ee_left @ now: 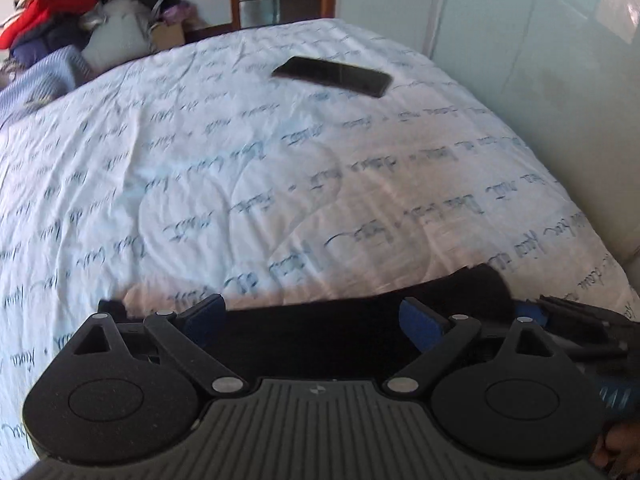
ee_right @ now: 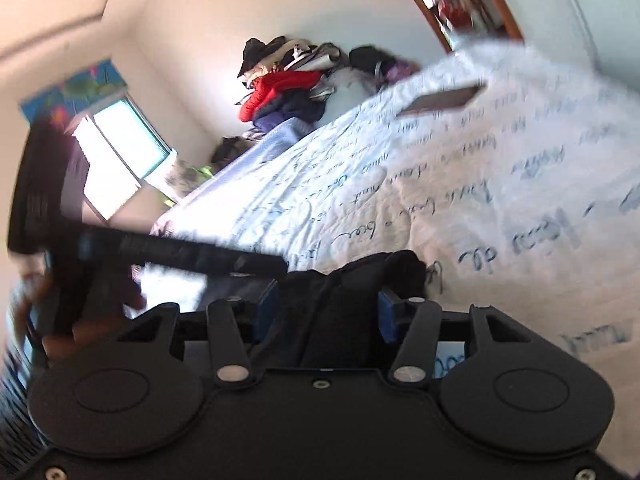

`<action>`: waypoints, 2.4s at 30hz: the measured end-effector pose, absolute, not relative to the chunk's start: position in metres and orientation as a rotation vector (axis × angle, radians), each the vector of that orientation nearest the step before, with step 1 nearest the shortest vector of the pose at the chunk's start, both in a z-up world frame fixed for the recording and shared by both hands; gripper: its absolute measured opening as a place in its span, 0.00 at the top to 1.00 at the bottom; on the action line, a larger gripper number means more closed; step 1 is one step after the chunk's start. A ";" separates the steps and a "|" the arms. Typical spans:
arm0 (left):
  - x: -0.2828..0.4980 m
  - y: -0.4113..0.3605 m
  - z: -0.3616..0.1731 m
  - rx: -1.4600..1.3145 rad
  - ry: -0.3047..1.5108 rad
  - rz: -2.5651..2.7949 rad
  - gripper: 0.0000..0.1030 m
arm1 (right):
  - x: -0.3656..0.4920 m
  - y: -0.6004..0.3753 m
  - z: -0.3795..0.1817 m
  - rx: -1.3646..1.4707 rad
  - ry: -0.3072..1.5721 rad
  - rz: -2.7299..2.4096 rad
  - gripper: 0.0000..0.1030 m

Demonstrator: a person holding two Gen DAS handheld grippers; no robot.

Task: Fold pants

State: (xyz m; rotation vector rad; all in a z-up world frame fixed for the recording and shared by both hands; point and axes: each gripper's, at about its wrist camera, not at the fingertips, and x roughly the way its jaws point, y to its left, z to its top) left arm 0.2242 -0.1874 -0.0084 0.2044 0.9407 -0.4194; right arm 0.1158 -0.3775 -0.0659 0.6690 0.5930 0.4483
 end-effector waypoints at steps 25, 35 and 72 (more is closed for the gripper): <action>0.172 -0.225 -0.013 0.347 0.782 -0.517 0.04 | 0.024 -0.396 -0.038 0.675 0.541 0.345 0.82; 0.179 -0.245 -0.033 0.311 0.846 -0.534 0.02 | -0.001 -0.370 -0.053 0.609 0.648 0.385 0.74; 0.201 -0.213 -0.041 0.314 0.795 -0.336 0.05 | 0.126 -0.369 -0.050 0.480 0.597 0.208 0.89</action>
